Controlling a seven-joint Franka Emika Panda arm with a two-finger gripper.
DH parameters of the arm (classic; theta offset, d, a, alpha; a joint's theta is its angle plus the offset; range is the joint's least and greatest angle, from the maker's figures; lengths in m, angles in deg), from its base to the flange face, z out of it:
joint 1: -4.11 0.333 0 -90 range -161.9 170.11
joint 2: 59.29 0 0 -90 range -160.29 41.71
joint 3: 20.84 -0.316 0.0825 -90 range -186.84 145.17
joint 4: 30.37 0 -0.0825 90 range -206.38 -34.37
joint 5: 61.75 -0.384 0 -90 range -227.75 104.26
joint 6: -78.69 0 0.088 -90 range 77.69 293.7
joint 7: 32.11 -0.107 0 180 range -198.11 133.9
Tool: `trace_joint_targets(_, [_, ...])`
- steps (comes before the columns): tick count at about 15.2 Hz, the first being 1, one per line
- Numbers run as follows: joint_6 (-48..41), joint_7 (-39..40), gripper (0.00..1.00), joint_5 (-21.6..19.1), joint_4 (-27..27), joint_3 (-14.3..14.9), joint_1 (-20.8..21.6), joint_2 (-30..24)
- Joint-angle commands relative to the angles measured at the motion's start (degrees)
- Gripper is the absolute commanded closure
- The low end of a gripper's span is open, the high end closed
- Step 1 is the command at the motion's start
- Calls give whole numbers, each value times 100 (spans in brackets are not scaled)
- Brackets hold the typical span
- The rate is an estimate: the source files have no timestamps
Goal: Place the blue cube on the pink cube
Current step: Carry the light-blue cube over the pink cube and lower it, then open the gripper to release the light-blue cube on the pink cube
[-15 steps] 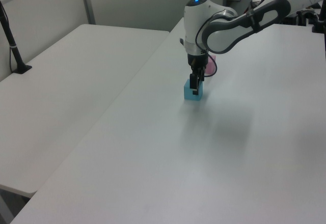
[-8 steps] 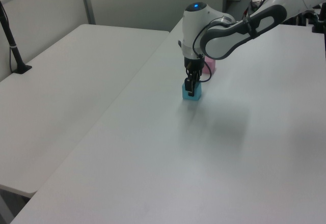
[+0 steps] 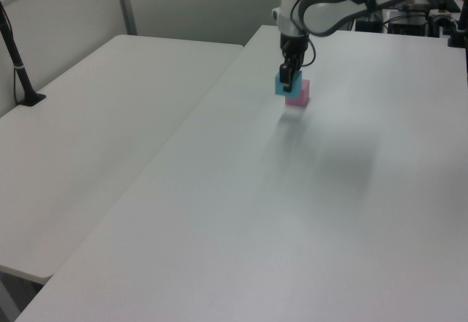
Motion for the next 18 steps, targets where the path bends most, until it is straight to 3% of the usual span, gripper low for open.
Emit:
trace_joint_targets(1, [-55, 663, 69, 53, 47, -23, -488, -18])
trace_joint_targets(4, [-3, 875, 67, 70, 55, -23, -595, 70])
trace_joint_targets(8, [50, 875, 37, 61, 90, -23, -630, 184])
trace_joint_targets(10, [278, 849, 32, 61, 82, -23, -621, 245])
trace_joint_targets(12, [305, 840, 0, 53, 91, -23, -630, 229])
trace_joint_targets(18, [122, 849, 0, 9, 82, -23, -718, -385])
